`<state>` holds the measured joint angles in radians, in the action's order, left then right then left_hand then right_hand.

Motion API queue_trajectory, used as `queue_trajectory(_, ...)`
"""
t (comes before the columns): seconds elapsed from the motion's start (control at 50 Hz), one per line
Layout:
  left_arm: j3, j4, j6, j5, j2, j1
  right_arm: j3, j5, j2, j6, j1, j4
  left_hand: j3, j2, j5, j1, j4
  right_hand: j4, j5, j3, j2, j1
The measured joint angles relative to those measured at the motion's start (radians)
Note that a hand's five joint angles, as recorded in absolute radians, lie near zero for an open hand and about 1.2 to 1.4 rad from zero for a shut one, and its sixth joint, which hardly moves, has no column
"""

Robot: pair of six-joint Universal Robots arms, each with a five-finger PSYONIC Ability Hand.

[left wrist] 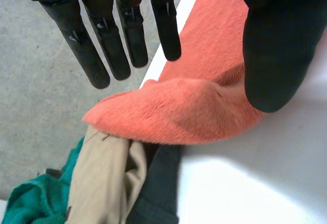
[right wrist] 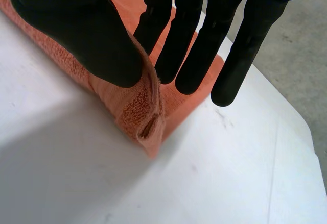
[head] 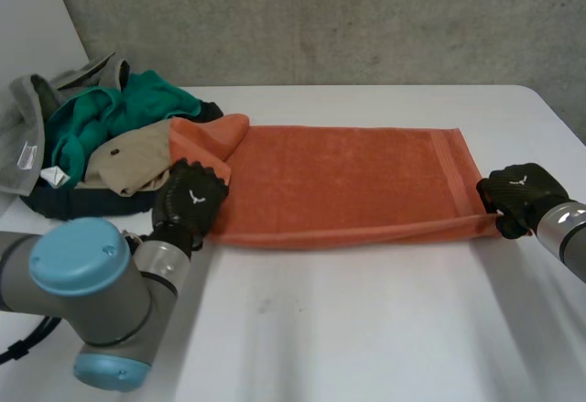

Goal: Fold the laundry.

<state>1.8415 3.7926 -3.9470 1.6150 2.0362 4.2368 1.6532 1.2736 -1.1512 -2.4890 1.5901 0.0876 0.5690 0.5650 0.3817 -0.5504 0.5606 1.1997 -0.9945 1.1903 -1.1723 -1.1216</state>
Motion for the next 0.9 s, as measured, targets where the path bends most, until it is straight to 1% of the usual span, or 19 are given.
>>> queue_trajectory(0.06,-0.002,-0.045,0.009,-0.008,-0.043,0.035,-0.001,0.0,0.001,0.0,-0.014,0.01,-0.115,-0.12,-0.118,0.116,-0.12,0.0,0.0,0.0,0.0,0.0)
queue_trajectory(0.16,-0.005,-0.148,0.052,-0.07,-0.105,0.113,-0.002,0.001,0.003,-0.001,-0.025,0.032,-0.192,-0.192,-0.194,0.173,-0.197,0.0,0.0,0.0,0.0,0.0)
queue_trajectory(0.18,-0.005,-0.189,0.074,-0.11,-0.121,0.148,-0.003,0.001,0.005,-0.001,-0.028,0.039,-0.217,-0.214,-0.219,0.19,-0.22,0.0,0.0,0.0,0.0,0.0)
queue_trajectory(0.2,-0.005,-0.189,0.074,-0.11,-0.121,0.148,-0.003,0.001,0.005,-0.001,-0.028,0.039,-0.217,-0.214,-0.219,0.19,-0.22,0.0,0.0,0.0,0.0,0.0)
queue_trajectory(0.24,-0.002,-0.243,0.103,-0.185,-0.137,0.212,-0.003,0.0,0.01,-0.001,-0.031,0.05,-0.221,-0.218,-0.224,0.19,-0.223,0.0,0.0,0.0,0.0,0.0)
queue_trajectory(0.3,0.005,-0.274,0.116,-0.272,-0.138,0.286,-0.003,0.0,0.015,-0.001,-0.031,0.055,-0.221,-0.218,-0.224,0.19,-0.223,0.0,0.0,0.0,0.0,0.0)
queue_trajectory(0.4,0.014,-0.279,0.115,-0.397,-0.125,0.375,-0.002,0.0,0.019,-0.001,-0.029,0.056,-0.221,-0.218,-0.223,0.19,-0.223,0.0,0.0,0.0,0.0,0.0)
queue_trajectory(0.5,0.012,-0.246,0.11,-0.501,-0.107,0.416,0.0,0.0,0.02,-0.001,-0.026,0.056,-0.22,-0.216,-0.22,0.19,-0.221,0.0,0.0,0.0,0.0,0.0)
queue_trajectory(0.58,-0.014,-0.206,0.111,-0.563,-0.101,0.413,0.004,0.0,0.02,-0.001,-0.024,0.056,-0.212,-0.205,-0.192,0.187,-0.202,0.0,0.0,0.0,0.0,0.0)
queue_trajectory(0.64,-0.054,-0.195,0.114,-0.576,-0.097,0.391,0.007,0.0,0.021,-0.001,-0.023,0.056,-0.203,-0.199,-0.182,0.187,-0.192,0.0,0.0,0.0,0.0,0.0)
queue_trajectory(0.74,-0.221,-0.225,0.119,-0.576,-0.033,0.313,0.012,-0.001,0.024,0.0,-0.022,0.057,-0.201,-0.198,-0.178,0.187,-0.192,0.0,0.0,0.0,0.0,0.0)
queue_trajectory(0.84,-0.462,-0.357,0.105,-0.546,0.114,0.24,0.016,-0.002,0.031,0.001,-0.022,0.056,-0.201,-0.198,-0.193,0.196,-0.194,0.0,0.0,0.0,0.0,0.0)
queue_trajectory(0.88,-0.575,-0.432,0.084,-0.527,0.187,0.216,0.018,-0.002,0.033,0.001,-0.022,0.055,-0.201,-0.198,-0.19,0.193,-0.193,0.0,0.0,0.0,0.0,0.0)
queue_trajectory(0.9,-0.663,-0.492,0.057,-0.511,0.244,0.202,0.021,-0.002,0.035,0.002,-0.022,0.055,-0.201,-0.198,-0.19,0.193,-0.193,0.0,0.0,0.0,0.0,0.0)
